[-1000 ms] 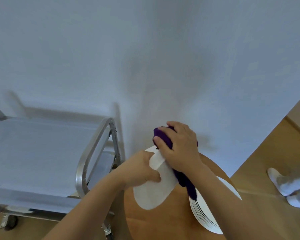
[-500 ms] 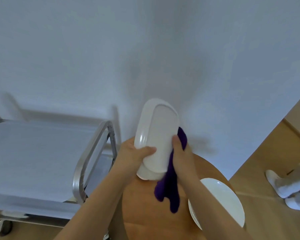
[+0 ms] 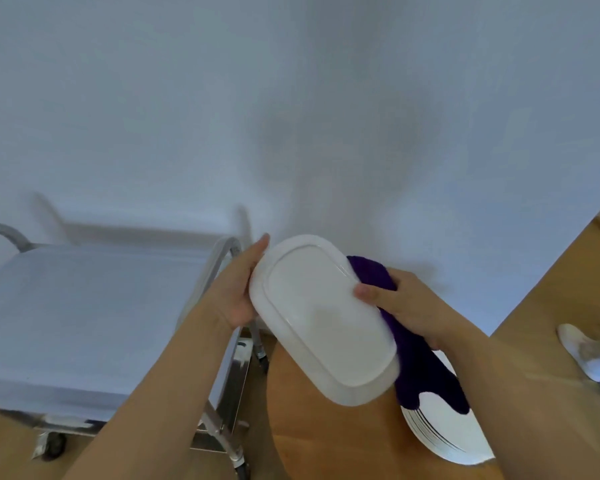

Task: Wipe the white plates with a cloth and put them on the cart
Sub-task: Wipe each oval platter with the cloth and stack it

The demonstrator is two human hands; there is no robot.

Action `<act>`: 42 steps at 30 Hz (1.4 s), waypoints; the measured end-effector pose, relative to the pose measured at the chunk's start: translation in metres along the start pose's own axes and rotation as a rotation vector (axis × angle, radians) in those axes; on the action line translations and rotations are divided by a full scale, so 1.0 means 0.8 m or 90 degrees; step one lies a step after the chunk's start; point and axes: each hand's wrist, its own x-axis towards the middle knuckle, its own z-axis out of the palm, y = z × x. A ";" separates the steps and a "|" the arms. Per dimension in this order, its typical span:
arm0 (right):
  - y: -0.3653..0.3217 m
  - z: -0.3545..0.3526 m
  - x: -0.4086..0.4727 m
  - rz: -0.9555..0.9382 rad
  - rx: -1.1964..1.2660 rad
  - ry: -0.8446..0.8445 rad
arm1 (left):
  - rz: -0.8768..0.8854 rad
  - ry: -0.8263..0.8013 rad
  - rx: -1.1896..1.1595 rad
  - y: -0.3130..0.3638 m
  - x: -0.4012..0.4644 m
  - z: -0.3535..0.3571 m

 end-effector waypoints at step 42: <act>0.015 0.040 0.014 0.115 0.335 0.298 | 0.724 0.079 0.975 -0.112 -0.032 0.022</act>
